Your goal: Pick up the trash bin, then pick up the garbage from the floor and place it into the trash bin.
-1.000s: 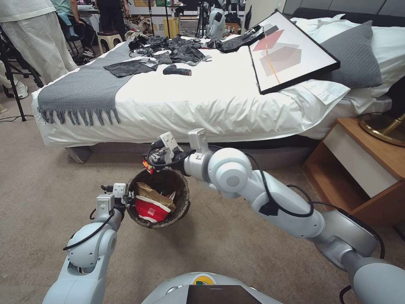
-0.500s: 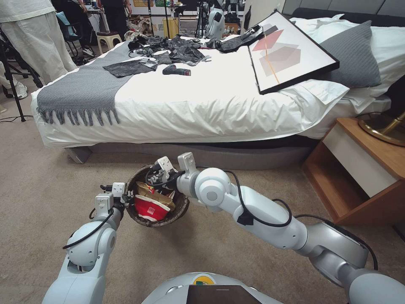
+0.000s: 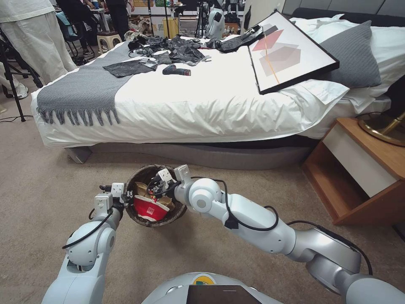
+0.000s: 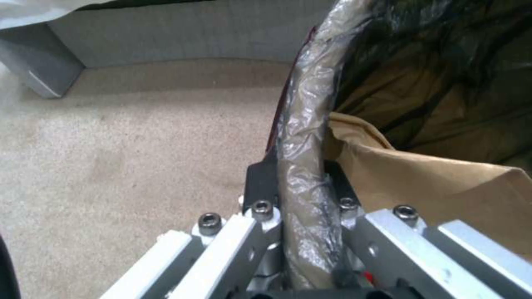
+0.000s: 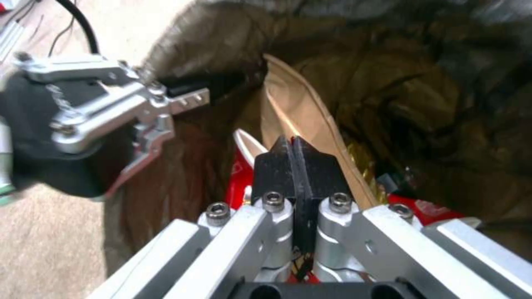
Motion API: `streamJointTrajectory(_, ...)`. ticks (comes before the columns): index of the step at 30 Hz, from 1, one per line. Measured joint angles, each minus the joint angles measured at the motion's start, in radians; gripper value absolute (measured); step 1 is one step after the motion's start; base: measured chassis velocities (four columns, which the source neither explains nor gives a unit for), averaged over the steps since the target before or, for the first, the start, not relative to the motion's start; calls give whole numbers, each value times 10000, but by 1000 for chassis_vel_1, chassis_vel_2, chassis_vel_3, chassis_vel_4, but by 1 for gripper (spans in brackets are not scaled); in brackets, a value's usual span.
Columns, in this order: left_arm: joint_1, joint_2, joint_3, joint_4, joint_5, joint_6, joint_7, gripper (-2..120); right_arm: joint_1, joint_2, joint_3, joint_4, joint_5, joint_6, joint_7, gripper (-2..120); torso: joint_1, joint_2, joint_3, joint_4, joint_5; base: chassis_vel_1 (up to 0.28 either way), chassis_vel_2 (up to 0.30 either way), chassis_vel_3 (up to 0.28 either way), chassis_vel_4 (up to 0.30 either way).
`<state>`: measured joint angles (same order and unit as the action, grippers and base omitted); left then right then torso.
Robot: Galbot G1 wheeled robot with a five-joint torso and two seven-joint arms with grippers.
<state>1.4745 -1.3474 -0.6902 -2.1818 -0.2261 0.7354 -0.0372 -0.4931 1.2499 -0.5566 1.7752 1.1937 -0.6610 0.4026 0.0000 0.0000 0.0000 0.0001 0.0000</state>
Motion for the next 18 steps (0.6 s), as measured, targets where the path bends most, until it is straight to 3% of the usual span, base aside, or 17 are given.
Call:
streamJointTrajectory(12, 19, -87, 30, 52, 19, 0, 0, 3, 164, 597, -326, -1450, -436, 158, -290, -1, 0, 0, 0, 0, -1, 0, 0, 0, 0)
streamJointTrajectory(18, 37, -99, 33, 16, 19, 0, 13, 3, 271, 781, -445, -2045, -667, 148, -372, 18, 0, 0, 0, -1, -1, 0, 0, 0, 0)
